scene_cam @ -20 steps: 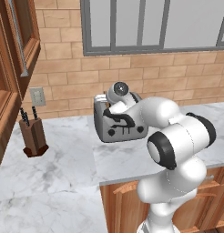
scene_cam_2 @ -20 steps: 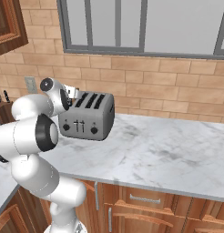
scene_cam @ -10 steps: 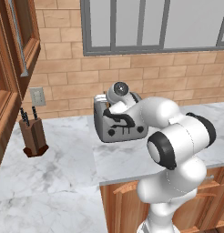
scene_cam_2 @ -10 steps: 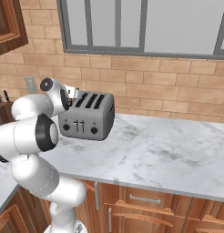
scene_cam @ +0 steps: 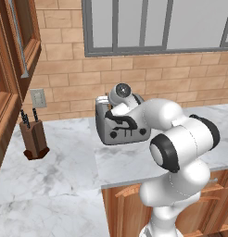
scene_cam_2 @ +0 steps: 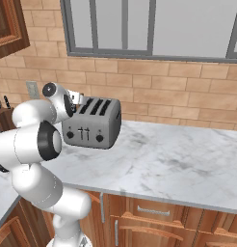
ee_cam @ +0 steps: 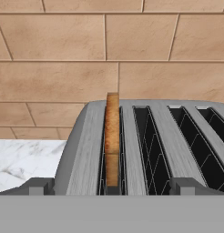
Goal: Start the toaster. Once the lever pops up, take the bread to the plate on the dining counter.
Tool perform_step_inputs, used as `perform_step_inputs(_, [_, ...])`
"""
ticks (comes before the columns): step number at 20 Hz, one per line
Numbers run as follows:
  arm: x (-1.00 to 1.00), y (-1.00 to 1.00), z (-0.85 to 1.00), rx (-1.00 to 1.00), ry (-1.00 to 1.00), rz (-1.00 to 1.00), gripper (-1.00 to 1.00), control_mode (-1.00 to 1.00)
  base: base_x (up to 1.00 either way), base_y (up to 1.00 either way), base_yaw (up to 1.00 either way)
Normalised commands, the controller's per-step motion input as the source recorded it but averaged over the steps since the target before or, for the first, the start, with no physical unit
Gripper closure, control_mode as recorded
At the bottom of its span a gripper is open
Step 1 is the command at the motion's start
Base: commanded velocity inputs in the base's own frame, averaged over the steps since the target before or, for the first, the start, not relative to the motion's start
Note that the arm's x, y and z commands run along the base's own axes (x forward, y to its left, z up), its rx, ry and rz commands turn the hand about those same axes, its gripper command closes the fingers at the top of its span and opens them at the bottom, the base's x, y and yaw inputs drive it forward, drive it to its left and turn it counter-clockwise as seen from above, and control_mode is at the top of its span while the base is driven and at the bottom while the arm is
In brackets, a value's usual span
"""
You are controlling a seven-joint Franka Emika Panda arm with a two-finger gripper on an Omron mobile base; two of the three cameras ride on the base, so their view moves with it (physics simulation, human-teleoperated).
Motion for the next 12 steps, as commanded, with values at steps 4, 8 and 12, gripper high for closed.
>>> perform_step_inputs(4, [0.00,0.00,0.00,0.00,0.00,0.00,-1.00,-1.00,0.00,0.00,0.00])
perform_step_inputs(8, [0.00,0.00,0.00,0.00,0.00,0.00,-1.00,-1.00,0.00,0.00,0.00])
perform_step_inputs(12, [0.00,0.00,0.00,0.00,0.00,0.00,-1.00,-1.00,0.00,0.00,0.00])
